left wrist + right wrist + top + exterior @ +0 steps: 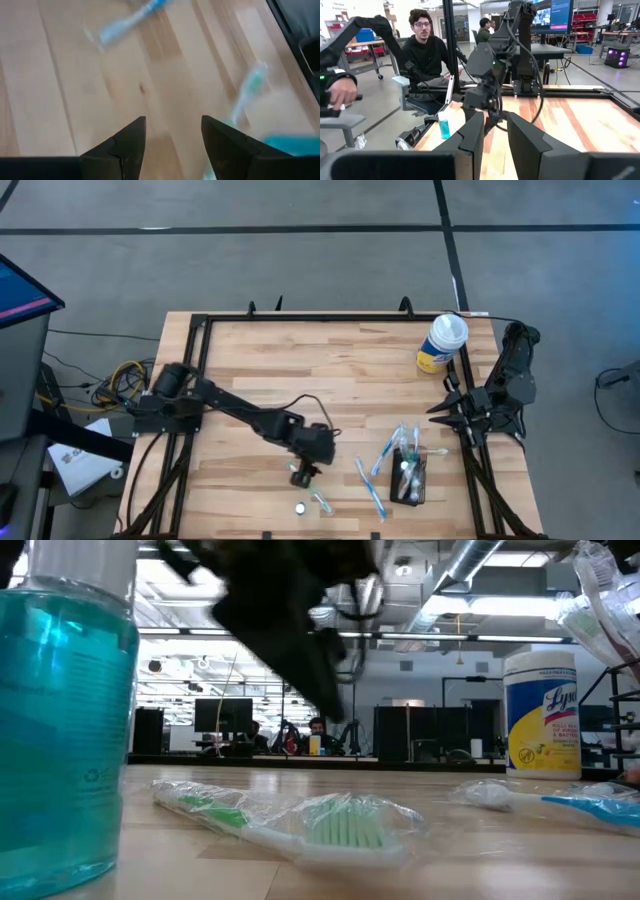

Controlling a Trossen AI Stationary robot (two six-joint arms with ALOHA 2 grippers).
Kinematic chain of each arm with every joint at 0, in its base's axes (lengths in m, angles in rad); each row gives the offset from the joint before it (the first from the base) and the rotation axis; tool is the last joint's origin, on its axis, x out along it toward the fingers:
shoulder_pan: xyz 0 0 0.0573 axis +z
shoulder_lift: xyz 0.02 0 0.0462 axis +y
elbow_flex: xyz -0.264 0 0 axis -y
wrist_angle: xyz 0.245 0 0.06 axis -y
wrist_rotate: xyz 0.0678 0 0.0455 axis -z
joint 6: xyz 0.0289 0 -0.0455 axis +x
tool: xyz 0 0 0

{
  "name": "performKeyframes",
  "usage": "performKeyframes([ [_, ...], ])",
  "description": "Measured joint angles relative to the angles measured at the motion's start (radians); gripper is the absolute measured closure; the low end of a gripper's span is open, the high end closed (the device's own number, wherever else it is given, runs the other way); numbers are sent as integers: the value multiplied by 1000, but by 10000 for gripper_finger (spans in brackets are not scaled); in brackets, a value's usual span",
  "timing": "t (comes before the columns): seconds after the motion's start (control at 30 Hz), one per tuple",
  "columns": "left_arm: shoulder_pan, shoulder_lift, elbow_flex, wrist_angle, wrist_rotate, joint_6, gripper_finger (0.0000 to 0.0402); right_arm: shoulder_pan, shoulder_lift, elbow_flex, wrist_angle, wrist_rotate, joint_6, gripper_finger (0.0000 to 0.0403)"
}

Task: Pick & Place toothbrushing station
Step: Put the green toothbrush into the black wire organizer

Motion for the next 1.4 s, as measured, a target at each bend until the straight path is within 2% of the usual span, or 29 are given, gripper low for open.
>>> performKeyframes([
  [0.23, -42, -148, -202, 13, -16, -4, 215, 0, 0, 0, 1, 0, 0, 326],
  [0.47, -79, -193, -318, 33, -63, -3, 215, 0, 0, 0, 2, 0, -1, 326],
  [0.8, -90, -193, -328, 97, -88, -3, 215, 0, 0, 0, 2, 0, -4, 326],
  [1.13, -114, -125, -328, 126, -81, 7, 215, 0, 0, 0, 1, 0, -3, 326],
  [1.4, -124, -121, -332, 140, -91, 12, 215, 0, 0, 0, 0, 0, 5, 326],
])
